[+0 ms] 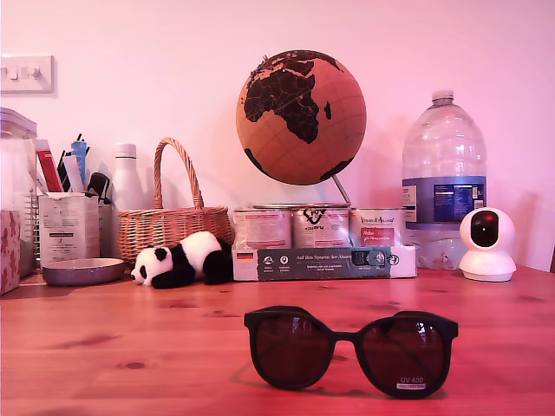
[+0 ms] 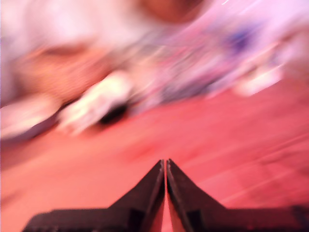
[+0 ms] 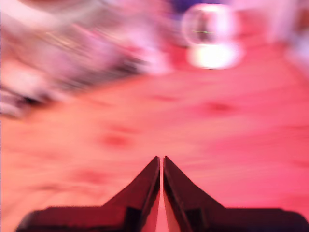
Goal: Pick up the sunglasses and close them, then place them back on the table
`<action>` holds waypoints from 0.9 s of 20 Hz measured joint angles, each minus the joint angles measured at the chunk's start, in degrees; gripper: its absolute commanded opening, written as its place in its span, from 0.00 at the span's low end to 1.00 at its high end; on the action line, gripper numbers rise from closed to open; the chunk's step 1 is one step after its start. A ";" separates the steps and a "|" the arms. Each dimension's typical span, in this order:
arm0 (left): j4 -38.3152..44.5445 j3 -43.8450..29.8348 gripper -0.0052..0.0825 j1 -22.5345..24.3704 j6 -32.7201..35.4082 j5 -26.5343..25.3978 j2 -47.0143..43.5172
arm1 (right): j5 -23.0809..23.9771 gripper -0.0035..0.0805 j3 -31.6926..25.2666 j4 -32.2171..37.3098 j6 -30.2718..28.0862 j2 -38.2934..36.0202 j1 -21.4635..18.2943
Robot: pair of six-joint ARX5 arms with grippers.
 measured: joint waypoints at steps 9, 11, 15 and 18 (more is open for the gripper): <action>-14.38 18.08 0.03 -19.41 26.38 3.30 21.62 | -9.09 0.03 0.00 0.46 1.95 0.02 7.87; -21.20 24.68 0.03 -25.92 36.04 -2.03 30.75 | -9.09 0.03 0.00 0.39 1.95 0.02 9.01; -26.43 33.62 0.05 -35.43 39.10 -8.87 48.41 | -9.01 0.03 0.00 -0.28 1.92 0.02 9.86; -28.37 41.62 0.27 -38.99 42.10 -11.50 58.40 | -8.92 0.03 0.00 -0.48 1.92 0.02 9.86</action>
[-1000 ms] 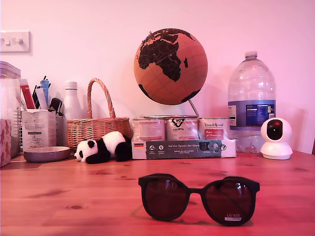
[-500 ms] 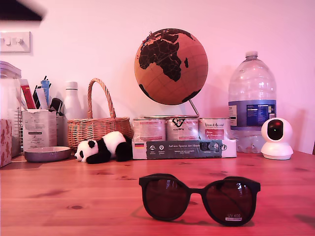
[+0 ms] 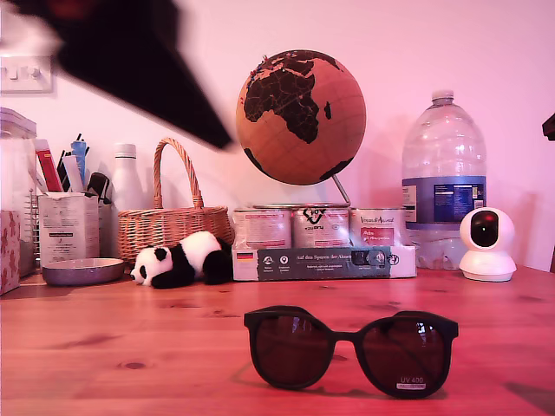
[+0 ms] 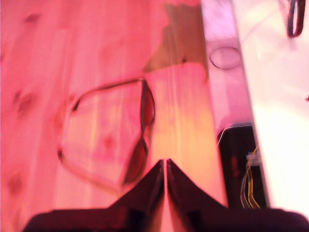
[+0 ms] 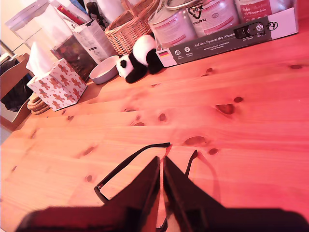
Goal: Pick up the sunglasses and close them, then place them back on the table
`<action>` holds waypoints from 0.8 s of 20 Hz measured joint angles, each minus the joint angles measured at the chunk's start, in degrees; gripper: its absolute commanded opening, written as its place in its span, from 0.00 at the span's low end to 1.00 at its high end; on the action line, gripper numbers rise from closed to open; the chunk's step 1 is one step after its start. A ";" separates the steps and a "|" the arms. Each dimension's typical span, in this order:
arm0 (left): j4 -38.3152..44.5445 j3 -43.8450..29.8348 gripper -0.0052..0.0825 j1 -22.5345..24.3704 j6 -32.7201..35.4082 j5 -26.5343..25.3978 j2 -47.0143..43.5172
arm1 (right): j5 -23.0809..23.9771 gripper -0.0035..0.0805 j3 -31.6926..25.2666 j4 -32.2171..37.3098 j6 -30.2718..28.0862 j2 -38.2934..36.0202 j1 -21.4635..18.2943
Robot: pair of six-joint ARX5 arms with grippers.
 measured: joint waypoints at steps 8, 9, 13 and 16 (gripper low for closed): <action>-1.16 11.04 0.43 -2.19 3.98 -6.95 20.06 | 0.00 0.03 0.00 -0.31 -0.04 0.00 0.00; -1.16 11.67 0.43 -2.19 4.66 -6.93 21.49 | 0.02 0.03 0.00 -0.44 -0.07 0.00 0.00; -1.18 14.73 0.43 -2.19 5.35 -6.91 25.73 | 0.02 0.03 0.00 -1.09 -0.24 0.00 0.00; -0.61 16.22 0.43 -2.19 5.40 -6.73 28.81 | 0.02 0.03 0.00 -1.14 -0.24 0.00 0.00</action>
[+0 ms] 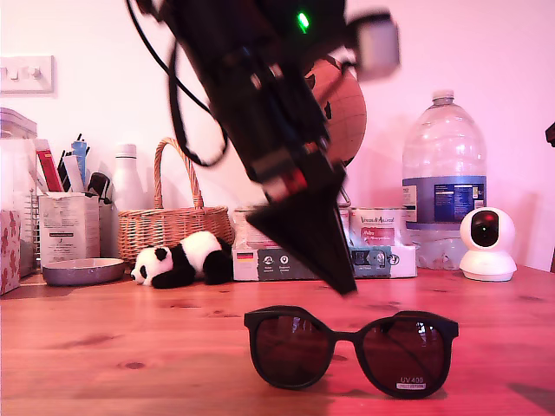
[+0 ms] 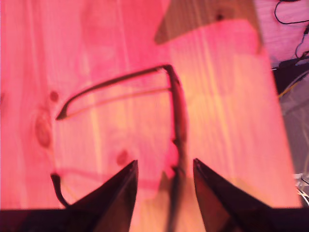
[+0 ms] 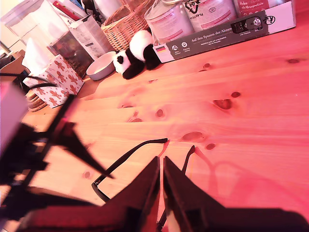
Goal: Pick up the sunglasses and close them, then place them back on the table
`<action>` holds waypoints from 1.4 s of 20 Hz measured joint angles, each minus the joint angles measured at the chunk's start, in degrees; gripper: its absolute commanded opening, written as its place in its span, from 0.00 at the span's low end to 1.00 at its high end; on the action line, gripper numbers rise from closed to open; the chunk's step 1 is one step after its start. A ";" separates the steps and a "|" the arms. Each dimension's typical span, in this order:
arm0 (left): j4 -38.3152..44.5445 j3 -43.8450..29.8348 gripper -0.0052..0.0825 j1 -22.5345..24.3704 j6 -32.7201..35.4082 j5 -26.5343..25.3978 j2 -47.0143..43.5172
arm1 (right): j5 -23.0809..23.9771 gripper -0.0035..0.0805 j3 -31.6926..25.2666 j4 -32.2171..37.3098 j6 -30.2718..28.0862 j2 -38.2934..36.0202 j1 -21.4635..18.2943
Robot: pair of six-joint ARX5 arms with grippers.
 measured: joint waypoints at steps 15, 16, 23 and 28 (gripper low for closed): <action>0.94 -0.02 0.13 -0.37 0.81 0.37 6.49 | 0.00 0.03 0.00 -0.24 0.02 0.00 0.00; 0.96 -0.02 0.09 -0.37 0.81 0.39 6.49 | 0.00 0.03 0.00 -0.24 0.02 0.00 0.00; 0.74 0.02 0.04 -1.57 1.05 -0.07 6.49 | -0.15 0.03 0.00 -1.44 0.77 0.00 0.00; -2.75 0.39 0.04 -2.23 -1.07 -3.34 5.66 | -3.23 0.03 0.00 -2.80 4.63 0.00 0.00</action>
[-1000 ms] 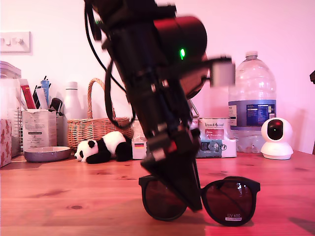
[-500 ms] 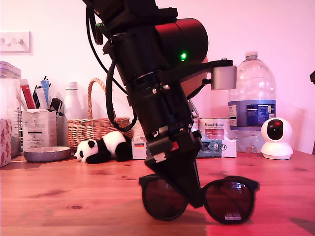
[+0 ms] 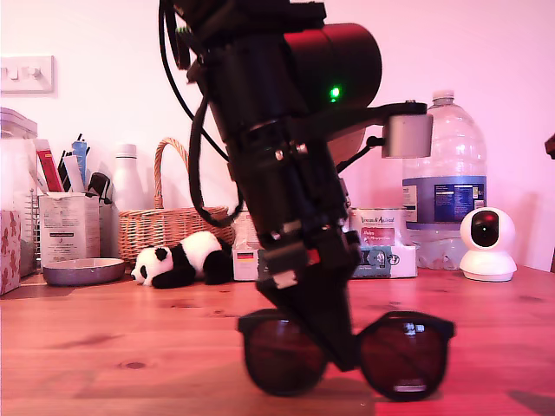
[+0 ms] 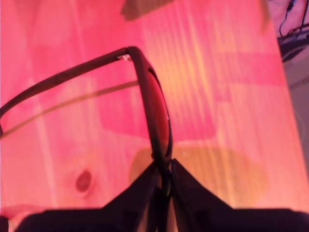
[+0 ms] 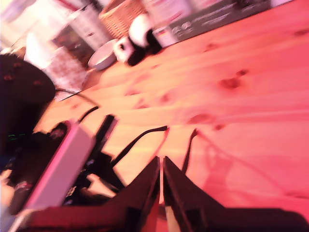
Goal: Pick up the sunglasses and close them, then place them back on the table
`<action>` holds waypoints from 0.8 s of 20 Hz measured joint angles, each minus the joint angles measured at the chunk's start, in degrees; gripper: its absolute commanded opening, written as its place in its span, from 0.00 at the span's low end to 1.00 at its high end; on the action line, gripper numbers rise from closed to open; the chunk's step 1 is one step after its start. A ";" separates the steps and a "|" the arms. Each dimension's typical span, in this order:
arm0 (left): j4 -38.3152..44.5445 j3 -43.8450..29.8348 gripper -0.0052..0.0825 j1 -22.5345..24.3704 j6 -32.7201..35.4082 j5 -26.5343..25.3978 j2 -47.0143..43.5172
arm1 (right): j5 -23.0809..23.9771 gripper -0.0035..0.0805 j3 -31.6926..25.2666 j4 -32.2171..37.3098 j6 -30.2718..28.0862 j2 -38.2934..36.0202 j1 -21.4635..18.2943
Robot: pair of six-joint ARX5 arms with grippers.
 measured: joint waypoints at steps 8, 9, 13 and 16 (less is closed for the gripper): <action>-3.08 -0.04 0.04 0.07 -12.59 1.97 -12.20 | -0.20 0.03 0.00 0.02 0.07 2.75 0.00; -3.63 -0.04 0.04 0.04 -12.81 3.37 -14.21 | -0.55 0.03 0.00 0.04 0.04 3.23 0.00; -4.20 -0.09 0.04 0.02 -13.94 5.84 -19.19 | -8.04 0.03 0.00 2.45 0.04 5.86 -0.02; -1.25 -2.84 0.04 0.04 -14.95 6.12 -23.34 | -16.33 0.03 0.00 6.36 0.13 7.91 -0.02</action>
